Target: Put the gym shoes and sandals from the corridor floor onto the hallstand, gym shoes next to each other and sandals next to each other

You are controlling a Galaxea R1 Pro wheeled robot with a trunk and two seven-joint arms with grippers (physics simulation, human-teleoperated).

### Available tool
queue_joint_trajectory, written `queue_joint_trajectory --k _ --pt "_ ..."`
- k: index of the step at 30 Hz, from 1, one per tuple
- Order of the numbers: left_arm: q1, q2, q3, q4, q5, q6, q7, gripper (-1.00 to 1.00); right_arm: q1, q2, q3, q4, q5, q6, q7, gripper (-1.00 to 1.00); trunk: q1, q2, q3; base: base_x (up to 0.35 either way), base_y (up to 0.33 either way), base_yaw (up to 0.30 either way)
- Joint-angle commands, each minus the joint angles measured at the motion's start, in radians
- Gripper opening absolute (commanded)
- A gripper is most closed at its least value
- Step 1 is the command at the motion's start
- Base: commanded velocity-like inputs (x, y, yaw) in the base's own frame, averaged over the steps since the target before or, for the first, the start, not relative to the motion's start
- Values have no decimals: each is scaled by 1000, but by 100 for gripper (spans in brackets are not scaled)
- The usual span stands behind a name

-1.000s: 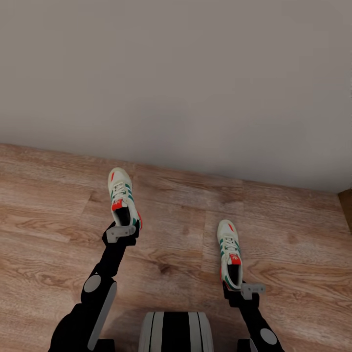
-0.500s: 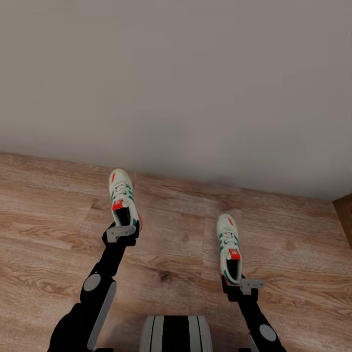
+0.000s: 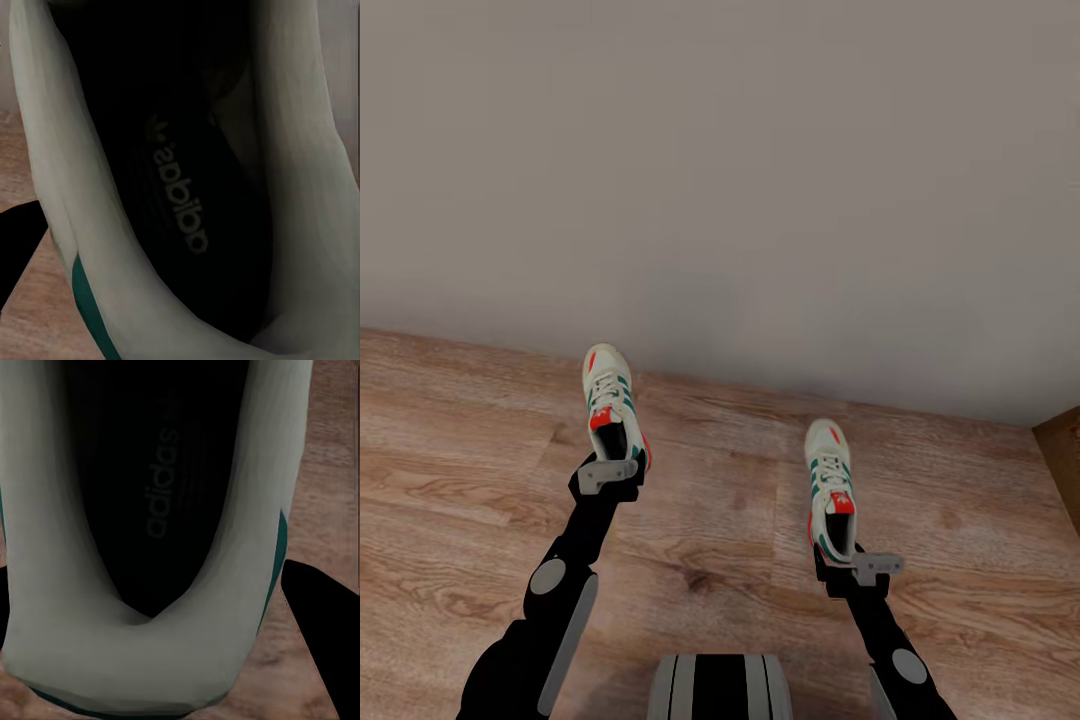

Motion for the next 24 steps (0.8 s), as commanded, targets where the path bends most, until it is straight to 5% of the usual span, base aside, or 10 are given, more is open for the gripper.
queue_joint_trajectory --k 1,24 --pt "0 0 -2 -1 5 4 7 -100 -1 1 -1 -6 2 -3 0 -100 -1 0 3 0 0 0" --pt "4 2 3 5 14 55 9 -100 -1 1 0 -55 3 -1 0 -100 -11 5 103 0 0 0"
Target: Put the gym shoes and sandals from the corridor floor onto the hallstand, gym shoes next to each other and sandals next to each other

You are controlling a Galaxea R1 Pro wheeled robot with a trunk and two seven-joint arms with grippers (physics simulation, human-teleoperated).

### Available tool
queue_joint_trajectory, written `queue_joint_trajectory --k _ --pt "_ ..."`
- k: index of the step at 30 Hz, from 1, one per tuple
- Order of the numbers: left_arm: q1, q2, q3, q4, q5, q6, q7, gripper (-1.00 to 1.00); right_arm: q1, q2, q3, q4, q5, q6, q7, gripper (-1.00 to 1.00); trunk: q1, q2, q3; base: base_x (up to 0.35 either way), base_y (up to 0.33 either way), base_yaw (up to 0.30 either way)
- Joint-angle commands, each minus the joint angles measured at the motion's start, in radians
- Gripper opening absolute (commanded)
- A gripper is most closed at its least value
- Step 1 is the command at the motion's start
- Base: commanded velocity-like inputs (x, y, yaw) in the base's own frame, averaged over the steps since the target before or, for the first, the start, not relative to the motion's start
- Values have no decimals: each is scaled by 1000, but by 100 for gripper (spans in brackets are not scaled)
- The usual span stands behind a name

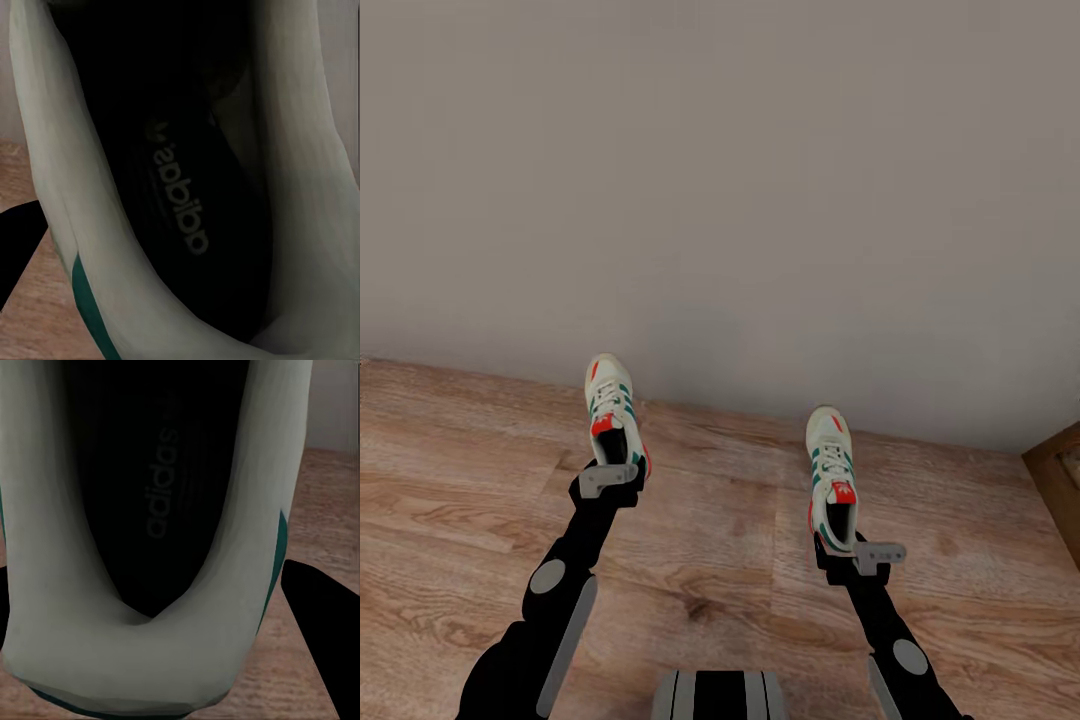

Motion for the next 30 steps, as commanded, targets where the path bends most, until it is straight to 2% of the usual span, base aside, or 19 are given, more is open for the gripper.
queue_joint_trajectory --k 1,13,22,30 --pt "1 0 -1 -1 6 5 7 -100 0 1 -1 1 2 -3 0 -100 -1 0 5 0 0 0" --pt "9 1 0 0 2 5 8 -100 0 1 -1 6 1 -3 0 -100 -6 3 71 0 0 0" --pt "11 1 -2 0 2 5 8 -100 0 1 -1 6 1 -3 0 -100 -6 3 86 -3 0 0" --pt "11 1 -2 0 2 5 9 -100 0 1 -1 6 1 -3 0 -100 -6 3 99 -230 0 0"
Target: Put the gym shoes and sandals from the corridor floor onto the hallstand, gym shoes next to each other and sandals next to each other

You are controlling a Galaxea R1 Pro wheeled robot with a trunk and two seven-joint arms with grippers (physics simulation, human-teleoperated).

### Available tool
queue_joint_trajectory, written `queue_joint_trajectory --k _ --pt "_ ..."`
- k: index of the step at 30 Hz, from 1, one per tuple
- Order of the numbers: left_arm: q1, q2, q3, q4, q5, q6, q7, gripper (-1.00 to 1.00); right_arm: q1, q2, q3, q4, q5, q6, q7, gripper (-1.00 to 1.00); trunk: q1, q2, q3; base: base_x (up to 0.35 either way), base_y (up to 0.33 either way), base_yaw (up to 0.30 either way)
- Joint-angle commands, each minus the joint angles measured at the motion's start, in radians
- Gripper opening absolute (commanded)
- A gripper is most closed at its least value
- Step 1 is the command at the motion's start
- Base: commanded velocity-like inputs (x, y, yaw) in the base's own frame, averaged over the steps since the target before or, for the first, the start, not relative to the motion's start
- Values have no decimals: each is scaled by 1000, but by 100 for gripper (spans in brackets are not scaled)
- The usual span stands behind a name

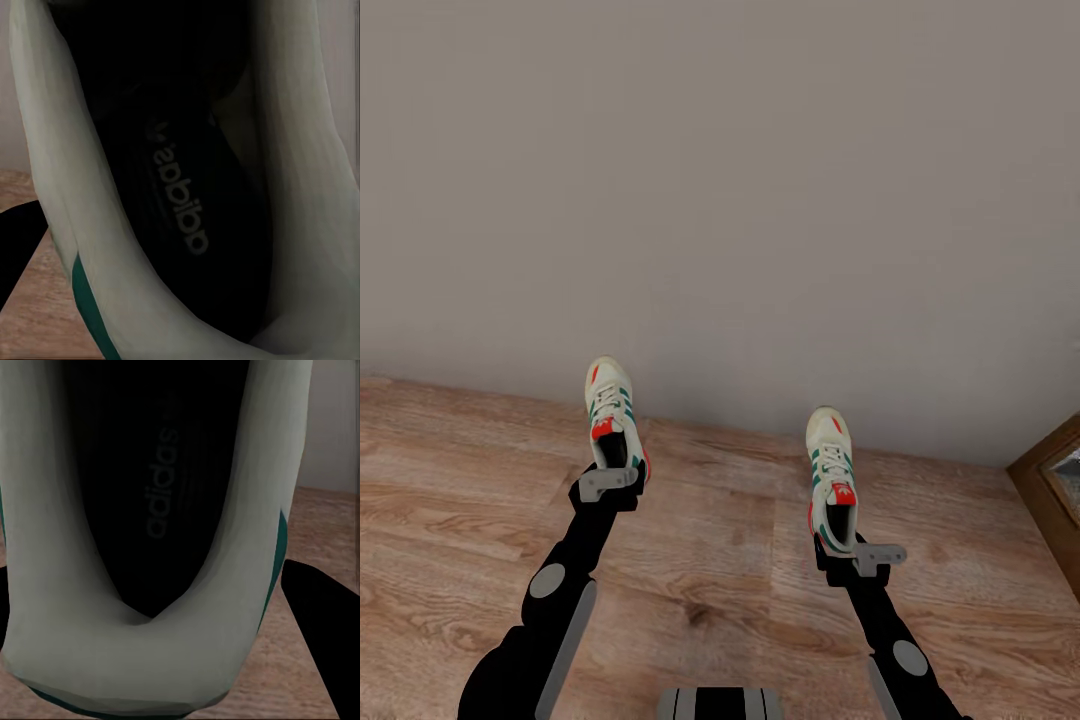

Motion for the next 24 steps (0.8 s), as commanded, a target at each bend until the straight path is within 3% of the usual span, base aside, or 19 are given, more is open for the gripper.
queue_joint_trajectory --k 1,10,24 --pt "0 0 -2 -2 6 5 7 -100 0 1 -1 0 2 -3 0 -100 -1 0 1 -172 0 0" --pt "0 0 -2 -3 6 5 8 -100 0 1 -1 0 2 -3 0 -100 -1 0 16 -44 0 0" --pt "0 0 -2 -4 6 7 8 -100 0 1 -1 1 2 -3 0 -100 -7 3 93 -1 0 0"
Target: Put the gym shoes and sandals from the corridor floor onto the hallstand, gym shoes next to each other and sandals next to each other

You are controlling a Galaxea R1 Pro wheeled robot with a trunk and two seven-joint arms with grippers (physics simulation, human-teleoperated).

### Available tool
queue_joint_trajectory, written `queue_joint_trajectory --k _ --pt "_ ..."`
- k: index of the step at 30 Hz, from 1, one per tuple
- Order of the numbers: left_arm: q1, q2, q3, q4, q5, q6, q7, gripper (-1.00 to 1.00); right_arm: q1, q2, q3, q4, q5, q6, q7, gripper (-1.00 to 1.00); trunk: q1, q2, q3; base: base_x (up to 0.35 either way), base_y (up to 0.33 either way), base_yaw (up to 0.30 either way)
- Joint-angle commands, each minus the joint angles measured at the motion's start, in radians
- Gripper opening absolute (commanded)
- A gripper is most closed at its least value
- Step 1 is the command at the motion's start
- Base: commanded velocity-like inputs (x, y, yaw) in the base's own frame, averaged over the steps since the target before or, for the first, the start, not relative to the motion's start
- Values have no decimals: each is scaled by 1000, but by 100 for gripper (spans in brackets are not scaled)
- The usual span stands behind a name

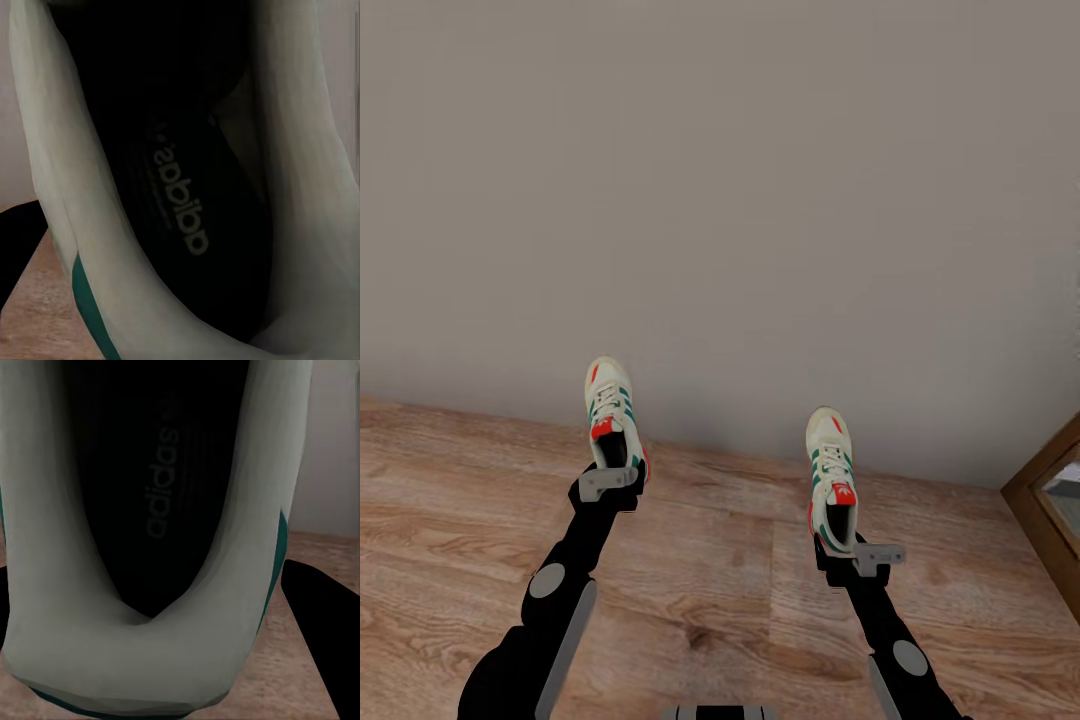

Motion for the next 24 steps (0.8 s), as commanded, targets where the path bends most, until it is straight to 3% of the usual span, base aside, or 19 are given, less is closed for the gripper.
queue_joint_trajectory --k 1,24 --pt "0 0 -2 -2 6 5 7 -100 0 1 -1 0 2 -3 0 -100 -1 0 5 0 0 0" --pt "0 0 -2 -4 6 5 7 -100 0 1 0 0 2 -3 1 -100 -11 5 132 0 0 0"
